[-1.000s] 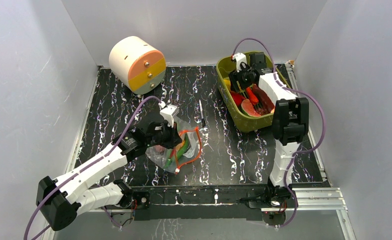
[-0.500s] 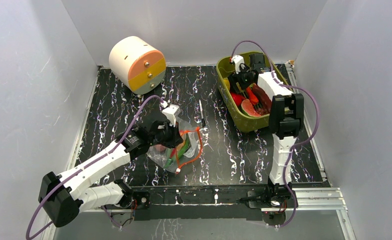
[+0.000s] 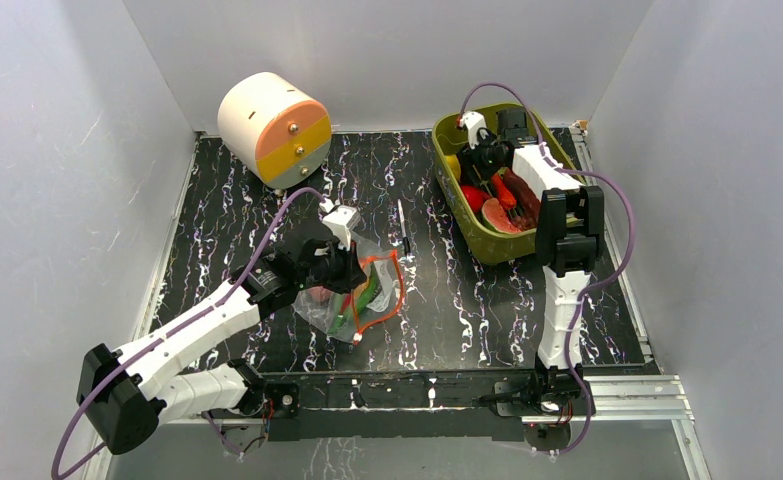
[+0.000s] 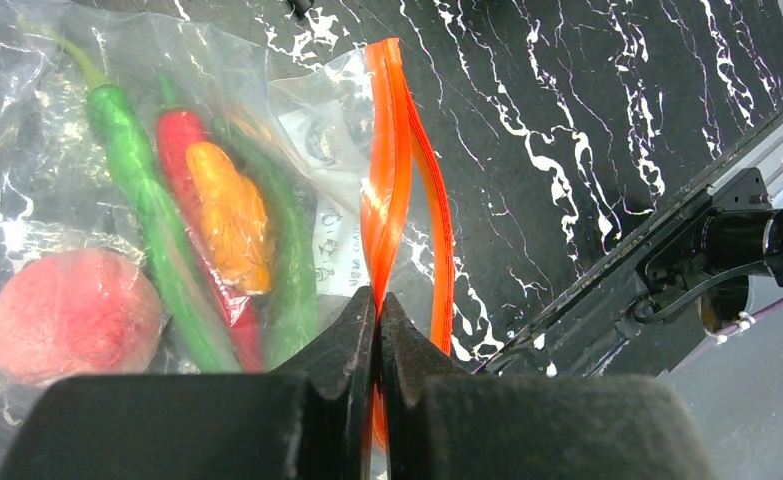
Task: Place the food in the zip-top bag and seal the zipper
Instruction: Pick up the fake fruit from the bin, then place the fake fruit in the zipper food storage bag, then pick up the fake vegetable from the bin.
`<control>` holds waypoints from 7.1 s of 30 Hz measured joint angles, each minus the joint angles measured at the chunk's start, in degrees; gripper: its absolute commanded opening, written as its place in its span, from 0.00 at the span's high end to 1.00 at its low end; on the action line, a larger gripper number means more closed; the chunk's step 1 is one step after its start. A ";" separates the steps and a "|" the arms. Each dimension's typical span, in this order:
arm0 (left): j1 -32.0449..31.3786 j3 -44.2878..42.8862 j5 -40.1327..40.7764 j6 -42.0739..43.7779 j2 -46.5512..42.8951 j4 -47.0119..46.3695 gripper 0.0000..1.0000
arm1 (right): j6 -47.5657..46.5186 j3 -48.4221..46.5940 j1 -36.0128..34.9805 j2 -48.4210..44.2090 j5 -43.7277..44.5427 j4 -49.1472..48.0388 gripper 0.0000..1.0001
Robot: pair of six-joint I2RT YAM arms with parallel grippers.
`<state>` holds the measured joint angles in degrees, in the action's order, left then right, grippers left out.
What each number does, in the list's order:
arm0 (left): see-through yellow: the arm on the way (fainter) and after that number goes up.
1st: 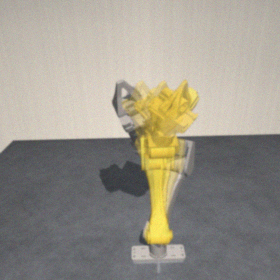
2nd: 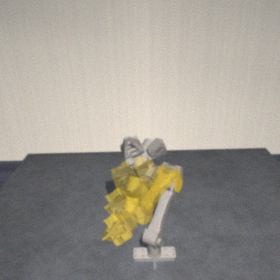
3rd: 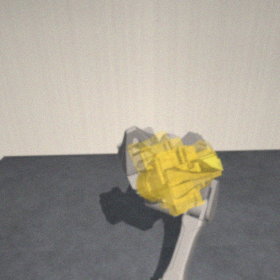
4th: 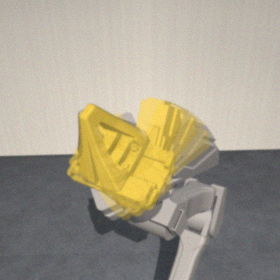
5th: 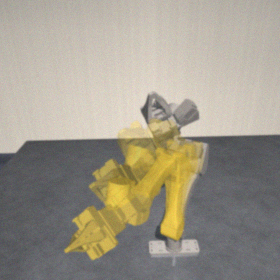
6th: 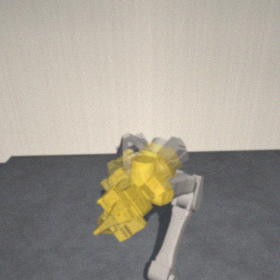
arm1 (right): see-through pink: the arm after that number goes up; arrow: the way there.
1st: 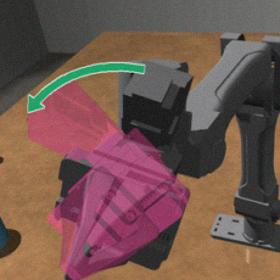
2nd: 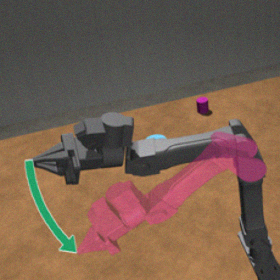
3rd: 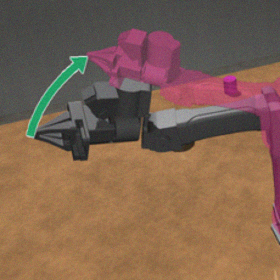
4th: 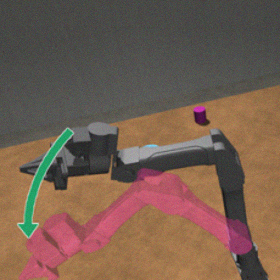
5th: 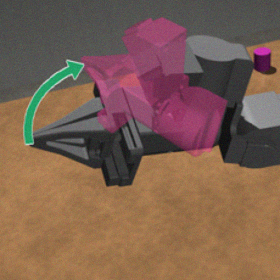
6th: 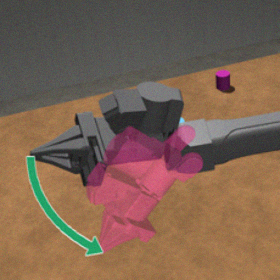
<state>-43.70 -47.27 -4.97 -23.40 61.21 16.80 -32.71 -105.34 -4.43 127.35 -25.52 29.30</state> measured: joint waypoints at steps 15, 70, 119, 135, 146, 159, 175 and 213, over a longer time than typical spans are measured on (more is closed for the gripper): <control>-0.02 0.00 5.25 -0.11 -2.97 1.18 1.00 | 7.76 7.82 -0.02 -11.37 10.54 -5.01 0.78; -0.02 8.20 8.41 -6.95 -2.78 -3.58 1.00 | 58.77 47.93 -33.35 -61.70 1.31 12.83 0.78; 0.00 4.96 -0.68 -20.37 -9.79 -11.17 1.00 | 100.61 59.04 -44.22 -49.29 20.39 -23.26 0.71; -0.02 5.73 -0.28 -18.69 -8.20 -13.27 1.00 | 95.51 57.46 -45.77 -48.76 18.88 -23.30 0.36; -0.02 5.73 2.10 -15.91 -8.92 -10.56 1.00 | 88.80 56.94 -45.72 -53.13 16.90 -19.12 0.41; -0.02 4.52 7.13 -4.57 -10.60 -2.19 1.00 | 65.44 37.31 -43.60 -54.64 29.66 -1.09 0.39; -0.02 5.29 7.02 4.15 -13.27 -0.13 1.00 | 43.43 20.17 -17.92 -40.83 32.72 7.63 0.40; -0.02 4.48 6.08 1.01 -1.90 -3.41 1.00 | 29.29 -6.47 -2.58 -3.28 26.95 16.87 0.53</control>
<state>-43.72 -42.78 1.10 -22.39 59.31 13.39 -3.42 -111.81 -7.01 124.07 1.43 46.17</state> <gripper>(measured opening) 0.009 0.477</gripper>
